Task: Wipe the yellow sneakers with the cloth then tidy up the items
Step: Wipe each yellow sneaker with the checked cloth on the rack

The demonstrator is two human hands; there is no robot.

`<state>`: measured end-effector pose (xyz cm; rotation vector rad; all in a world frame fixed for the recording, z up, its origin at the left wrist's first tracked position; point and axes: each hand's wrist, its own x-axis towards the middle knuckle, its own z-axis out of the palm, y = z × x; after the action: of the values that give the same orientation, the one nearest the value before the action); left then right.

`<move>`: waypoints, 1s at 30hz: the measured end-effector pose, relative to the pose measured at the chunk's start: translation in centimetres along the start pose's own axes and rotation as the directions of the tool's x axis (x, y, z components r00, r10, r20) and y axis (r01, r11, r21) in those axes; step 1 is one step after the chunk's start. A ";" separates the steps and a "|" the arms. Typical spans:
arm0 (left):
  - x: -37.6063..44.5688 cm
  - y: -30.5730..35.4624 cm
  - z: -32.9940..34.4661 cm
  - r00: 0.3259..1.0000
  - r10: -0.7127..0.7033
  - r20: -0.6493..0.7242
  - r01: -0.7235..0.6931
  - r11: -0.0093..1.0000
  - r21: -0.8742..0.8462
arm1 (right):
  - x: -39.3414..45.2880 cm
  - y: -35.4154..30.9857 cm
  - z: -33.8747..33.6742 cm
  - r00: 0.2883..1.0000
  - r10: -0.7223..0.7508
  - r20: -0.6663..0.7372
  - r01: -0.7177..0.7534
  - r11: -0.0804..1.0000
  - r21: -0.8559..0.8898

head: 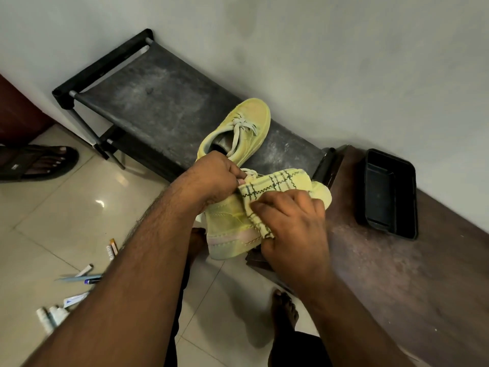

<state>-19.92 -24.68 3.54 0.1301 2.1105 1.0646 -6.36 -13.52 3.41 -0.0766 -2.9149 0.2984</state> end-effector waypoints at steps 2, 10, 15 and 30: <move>0.0 -0.1 0.0 1.000 0.002 0.001 -0.002 1.000 -0.006 | 0.3 0.9 -0.3 0.998 0.054 0.020 -0.054 0.998 -0.029; -0.1 0.0 0.0 1.000 0.011 -0.007 -0.010 1.000 0.026 | 1.0 4.4 -0.9 0.939 0.344 0.016 -0.340 0.933 -0.119; 0.0 0.0 0.0 1.000 0.018 -0.020 -0.018 1.000 0.020 | 0.2 0.1 -0.3 0.999 0.039 0.014 -0.039 0.999 -0.036; 0.2 -0.2 0.2 0.999 0.016 -0.033 -0.016 1.000 -0.014 | 0.3 0.9 -0.3 0.997 0.066 0.034 -0.067 0.998 0.012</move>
<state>-19.90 -24.58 3.24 0.1234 2.1345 1.0974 -6.58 -12.54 3.63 -0.1682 -2.9472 0.3332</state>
